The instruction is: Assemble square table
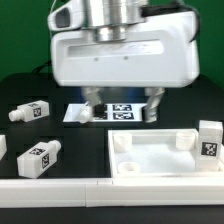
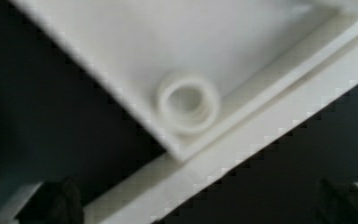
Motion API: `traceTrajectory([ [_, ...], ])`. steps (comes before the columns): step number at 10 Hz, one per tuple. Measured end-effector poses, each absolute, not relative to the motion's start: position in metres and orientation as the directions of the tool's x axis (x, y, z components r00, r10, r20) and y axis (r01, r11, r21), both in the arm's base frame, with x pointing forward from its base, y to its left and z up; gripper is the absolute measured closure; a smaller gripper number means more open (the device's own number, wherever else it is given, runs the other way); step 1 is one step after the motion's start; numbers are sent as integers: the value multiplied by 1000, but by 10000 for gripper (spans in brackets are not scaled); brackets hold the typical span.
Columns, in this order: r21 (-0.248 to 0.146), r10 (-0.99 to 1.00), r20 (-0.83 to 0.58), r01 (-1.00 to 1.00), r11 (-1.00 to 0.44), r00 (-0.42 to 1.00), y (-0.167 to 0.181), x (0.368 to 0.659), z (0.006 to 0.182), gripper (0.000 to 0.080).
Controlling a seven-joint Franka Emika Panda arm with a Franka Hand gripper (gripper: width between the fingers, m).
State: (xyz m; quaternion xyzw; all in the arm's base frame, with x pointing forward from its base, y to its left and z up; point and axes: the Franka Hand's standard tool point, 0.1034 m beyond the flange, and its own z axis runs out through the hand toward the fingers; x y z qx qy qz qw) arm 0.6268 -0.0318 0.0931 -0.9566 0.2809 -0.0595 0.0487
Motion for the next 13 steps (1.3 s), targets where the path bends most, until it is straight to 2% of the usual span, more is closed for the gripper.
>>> traceTrajectory([
  [4,-116,-501,67,-491,-863,863,-30,625,93,150],
  [5,-96,-422,51,-417,-904,905,-51,618,85,150],
  [6,-85,-388,-39,-390,-917,921,-73,607,80,150],
  [8,-106,-355,-159,-374,-921,921,-104,610,78,150],
  [11,-111,-324,-347,-382,-918,880,-104,600,76,150],
  [13,-126,-217,-473,-310,-942,854,-126,602,67,150],
])
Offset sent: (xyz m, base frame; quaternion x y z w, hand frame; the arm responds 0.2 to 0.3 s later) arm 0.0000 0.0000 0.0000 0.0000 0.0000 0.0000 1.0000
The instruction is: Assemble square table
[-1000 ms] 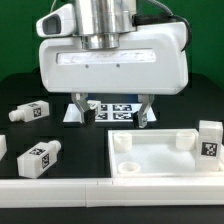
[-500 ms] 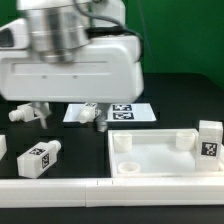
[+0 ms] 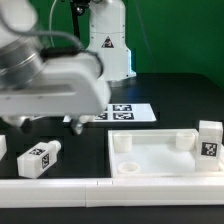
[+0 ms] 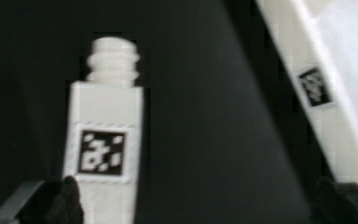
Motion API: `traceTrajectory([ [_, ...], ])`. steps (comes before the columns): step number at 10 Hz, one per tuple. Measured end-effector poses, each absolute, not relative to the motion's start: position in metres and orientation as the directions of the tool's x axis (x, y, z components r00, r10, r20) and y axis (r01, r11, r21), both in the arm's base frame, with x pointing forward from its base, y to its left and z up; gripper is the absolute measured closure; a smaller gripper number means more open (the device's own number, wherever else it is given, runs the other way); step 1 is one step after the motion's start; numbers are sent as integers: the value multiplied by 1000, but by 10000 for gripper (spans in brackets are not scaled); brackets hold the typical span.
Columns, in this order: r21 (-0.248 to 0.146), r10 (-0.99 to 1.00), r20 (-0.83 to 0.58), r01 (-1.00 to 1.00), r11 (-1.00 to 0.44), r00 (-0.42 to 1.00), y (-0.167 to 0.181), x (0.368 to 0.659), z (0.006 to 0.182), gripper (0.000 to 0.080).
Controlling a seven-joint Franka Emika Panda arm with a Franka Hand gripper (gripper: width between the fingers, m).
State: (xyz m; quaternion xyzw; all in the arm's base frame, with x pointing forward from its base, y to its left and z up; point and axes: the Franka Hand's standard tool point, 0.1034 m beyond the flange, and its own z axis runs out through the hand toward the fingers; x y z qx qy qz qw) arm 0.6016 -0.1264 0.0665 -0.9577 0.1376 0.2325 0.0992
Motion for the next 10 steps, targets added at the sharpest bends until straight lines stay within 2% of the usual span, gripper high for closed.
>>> traceTrajectory([
  [3,-117,-157,-629,-293,-949,762,-134,595,57,150],
  [6,-102,-146,-720,-311,-945,679,-128,570,63,150],
  [9,-47,-222,-749,-383,-923,625,-140,559,57,150],
  [10,-50,-221,-741,-380,-924,634,-139,560,58,150],
])
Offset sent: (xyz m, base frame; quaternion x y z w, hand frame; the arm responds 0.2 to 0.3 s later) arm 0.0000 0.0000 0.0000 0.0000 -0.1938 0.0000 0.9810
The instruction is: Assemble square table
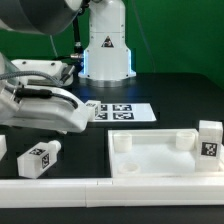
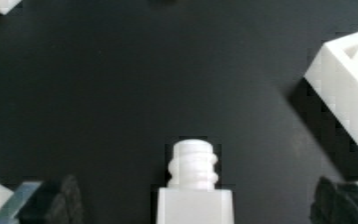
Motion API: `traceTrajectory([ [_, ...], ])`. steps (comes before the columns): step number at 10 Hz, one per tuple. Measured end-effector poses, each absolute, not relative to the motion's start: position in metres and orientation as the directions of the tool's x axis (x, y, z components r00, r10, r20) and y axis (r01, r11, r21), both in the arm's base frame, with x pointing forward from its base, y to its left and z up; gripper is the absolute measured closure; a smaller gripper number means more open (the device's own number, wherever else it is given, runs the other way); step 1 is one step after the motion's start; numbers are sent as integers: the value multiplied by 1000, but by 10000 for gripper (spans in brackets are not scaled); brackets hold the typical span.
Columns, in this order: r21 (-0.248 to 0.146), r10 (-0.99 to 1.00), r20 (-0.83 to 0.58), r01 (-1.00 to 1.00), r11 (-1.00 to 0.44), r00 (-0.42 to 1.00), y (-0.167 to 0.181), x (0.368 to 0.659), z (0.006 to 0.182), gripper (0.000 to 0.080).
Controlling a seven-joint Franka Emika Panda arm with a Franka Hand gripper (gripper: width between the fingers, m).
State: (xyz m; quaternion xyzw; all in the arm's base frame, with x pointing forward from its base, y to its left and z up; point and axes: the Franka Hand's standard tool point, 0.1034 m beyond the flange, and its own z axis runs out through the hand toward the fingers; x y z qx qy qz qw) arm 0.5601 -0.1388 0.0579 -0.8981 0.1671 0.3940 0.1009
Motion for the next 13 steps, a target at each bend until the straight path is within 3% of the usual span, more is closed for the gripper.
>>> traceTrajectory([
  [3,-46,-225,-745,-386,-921,627,-141,558,55,150],
  [9,-32,-262,-648,-370,-929,715,-151,574,19,150],
  [12,-28,-274,-631,-374,-927,726,-153,575,11,150],
  [13,-28,-274,-631,-375,-927,726,-154,575,11,276],
])
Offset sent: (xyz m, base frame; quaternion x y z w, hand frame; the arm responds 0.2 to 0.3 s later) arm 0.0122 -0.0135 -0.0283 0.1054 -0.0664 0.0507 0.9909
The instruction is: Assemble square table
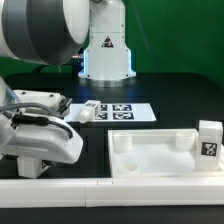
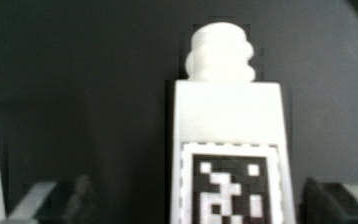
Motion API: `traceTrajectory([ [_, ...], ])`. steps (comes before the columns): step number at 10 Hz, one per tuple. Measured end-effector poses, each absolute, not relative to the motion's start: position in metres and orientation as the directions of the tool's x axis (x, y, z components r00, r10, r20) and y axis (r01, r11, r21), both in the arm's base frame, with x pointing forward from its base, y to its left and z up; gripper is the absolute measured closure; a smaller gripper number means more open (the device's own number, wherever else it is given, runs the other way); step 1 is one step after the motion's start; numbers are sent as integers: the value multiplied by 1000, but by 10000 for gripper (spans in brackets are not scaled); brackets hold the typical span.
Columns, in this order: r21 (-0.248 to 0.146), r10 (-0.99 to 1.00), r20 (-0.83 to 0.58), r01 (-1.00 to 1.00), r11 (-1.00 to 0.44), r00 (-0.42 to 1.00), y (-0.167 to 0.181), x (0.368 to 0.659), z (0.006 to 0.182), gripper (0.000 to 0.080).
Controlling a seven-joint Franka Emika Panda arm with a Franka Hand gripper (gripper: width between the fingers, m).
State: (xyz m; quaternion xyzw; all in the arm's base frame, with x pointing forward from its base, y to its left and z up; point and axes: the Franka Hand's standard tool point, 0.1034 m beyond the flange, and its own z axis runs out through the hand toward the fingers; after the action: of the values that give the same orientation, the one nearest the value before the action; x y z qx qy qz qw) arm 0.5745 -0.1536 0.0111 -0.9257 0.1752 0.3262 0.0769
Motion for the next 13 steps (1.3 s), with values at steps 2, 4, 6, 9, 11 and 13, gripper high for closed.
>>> traceTrajectory([
  [2,-28,-274,-631,-375,-927,726,-154,574,11,413],
  [4,-44,-245,-586,-332,-942,772,-147,575,14,518],
  [6,-49,-231,-561,-311,-949,795,-125,543,23,518],
  [9,-41,-252,-570,-334,-942,782,-123,534,27,518],
  [11,-52,-226,-565,-308,-950,794,-124,534,26,518],
  [13,-108,-117,-521,-202,-973,845,-125,531,20,517],
])
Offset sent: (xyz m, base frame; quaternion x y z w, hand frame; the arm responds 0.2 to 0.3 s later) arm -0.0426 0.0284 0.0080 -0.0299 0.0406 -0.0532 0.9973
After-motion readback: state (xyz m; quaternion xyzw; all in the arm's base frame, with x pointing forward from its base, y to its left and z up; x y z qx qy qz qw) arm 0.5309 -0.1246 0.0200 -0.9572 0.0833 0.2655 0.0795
